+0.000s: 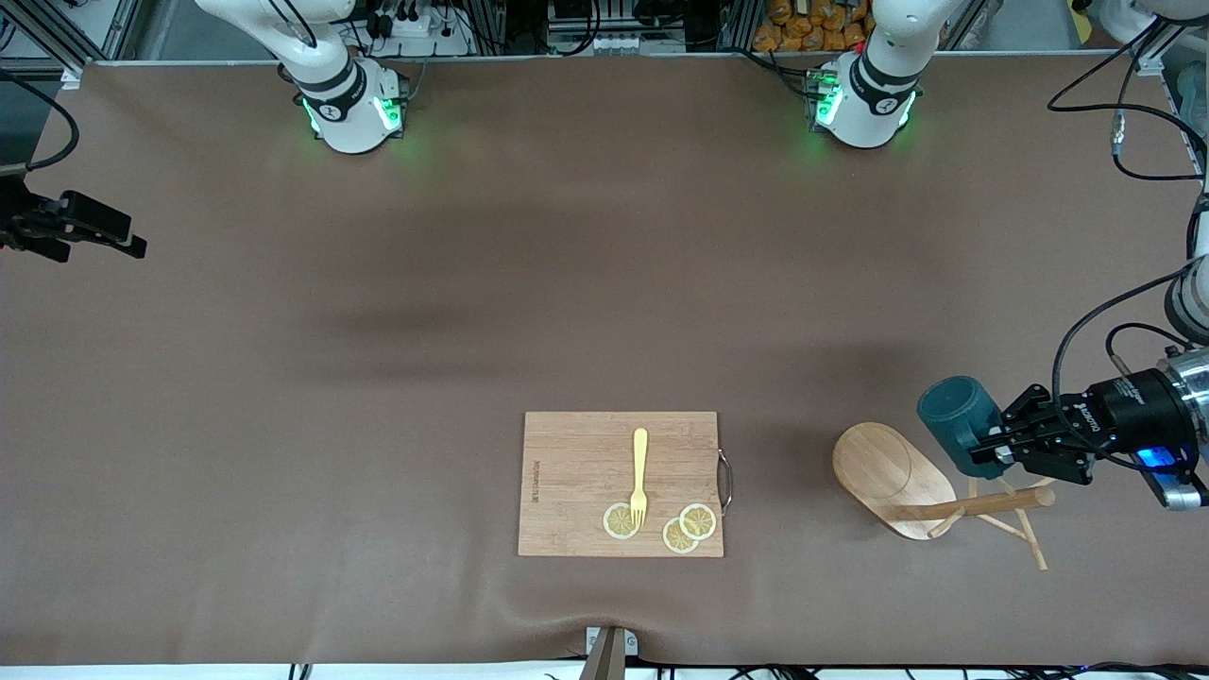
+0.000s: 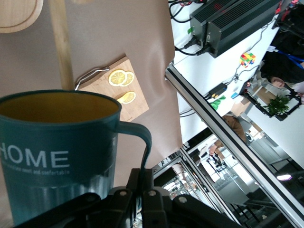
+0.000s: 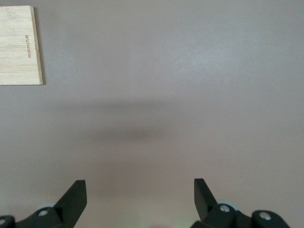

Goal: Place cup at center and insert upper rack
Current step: 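Lower the mug beside the wooden mug tree with the left gripper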

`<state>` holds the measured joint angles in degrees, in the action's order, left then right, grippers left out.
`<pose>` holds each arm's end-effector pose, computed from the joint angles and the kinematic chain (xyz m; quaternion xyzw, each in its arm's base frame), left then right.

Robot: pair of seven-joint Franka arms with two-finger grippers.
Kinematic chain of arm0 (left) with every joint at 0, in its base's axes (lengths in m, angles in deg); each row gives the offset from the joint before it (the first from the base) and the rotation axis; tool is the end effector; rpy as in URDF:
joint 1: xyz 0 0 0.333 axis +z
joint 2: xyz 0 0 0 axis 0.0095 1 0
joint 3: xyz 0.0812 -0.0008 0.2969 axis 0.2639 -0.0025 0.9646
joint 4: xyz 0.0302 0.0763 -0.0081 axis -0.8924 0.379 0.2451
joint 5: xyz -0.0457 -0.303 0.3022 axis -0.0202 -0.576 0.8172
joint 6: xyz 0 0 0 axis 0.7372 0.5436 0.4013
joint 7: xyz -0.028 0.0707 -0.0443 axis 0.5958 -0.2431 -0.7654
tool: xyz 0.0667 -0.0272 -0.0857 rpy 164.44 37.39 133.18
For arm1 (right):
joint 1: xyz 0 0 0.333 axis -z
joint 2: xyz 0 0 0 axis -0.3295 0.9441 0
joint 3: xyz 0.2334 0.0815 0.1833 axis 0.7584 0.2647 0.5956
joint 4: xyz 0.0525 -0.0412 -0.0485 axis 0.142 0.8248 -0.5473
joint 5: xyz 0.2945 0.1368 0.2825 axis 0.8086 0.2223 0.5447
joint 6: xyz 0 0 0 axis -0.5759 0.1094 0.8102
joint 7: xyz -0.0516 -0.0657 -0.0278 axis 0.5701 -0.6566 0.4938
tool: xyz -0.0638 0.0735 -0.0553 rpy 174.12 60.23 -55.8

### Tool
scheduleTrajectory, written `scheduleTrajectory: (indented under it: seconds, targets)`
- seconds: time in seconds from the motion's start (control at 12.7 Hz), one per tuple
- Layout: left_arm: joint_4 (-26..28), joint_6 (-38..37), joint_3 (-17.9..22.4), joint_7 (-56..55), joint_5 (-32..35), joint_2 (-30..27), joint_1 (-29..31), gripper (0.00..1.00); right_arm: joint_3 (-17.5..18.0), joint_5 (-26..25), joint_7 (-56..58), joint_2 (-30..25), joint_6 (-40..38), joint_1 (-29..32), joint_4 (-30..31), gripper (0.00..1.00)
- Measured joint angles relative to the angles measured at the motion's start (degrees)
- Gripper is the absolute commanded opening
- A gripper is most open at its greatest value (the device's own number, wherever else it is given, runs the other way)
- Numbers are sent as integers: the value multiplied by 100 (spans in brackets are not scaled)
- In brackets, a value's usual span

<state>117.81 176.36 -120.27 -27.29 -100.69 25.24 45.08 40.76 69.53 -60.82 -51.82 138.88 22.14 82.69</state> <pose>0.7511 0.0273 0.4347 0.7414 0.4481 -0.1529 0.4755 0.5900 -0.0410 0.6096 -0.9982 0.0023 0.0349 0.0488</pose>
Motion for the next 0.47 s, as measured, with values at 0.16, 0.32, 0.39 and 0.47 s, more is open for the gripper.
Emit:
scheduleTrajectory:
  seconds: [0.16, 0.32, 0.39, 0.47]
  targets:
    - [5, 0, 137, 344, -339, 6, -2, 0, 0, 0, 0, 0, 0, 0, 0, 100]
    - [11, 0, 251, 619, -542, 24, 1, 0, 0, 0, 0, 0, 0, 0, 0, 100]
    - [13, 0, 290, 744, -664, 35, 6, 0, 0, 0, 0, 0, 0, 0, 0, 100]
    - [15, 0, 315, 875, -812, 54, 36, 0, 0, 0, 0, 0, 0, 0, 0, 100]
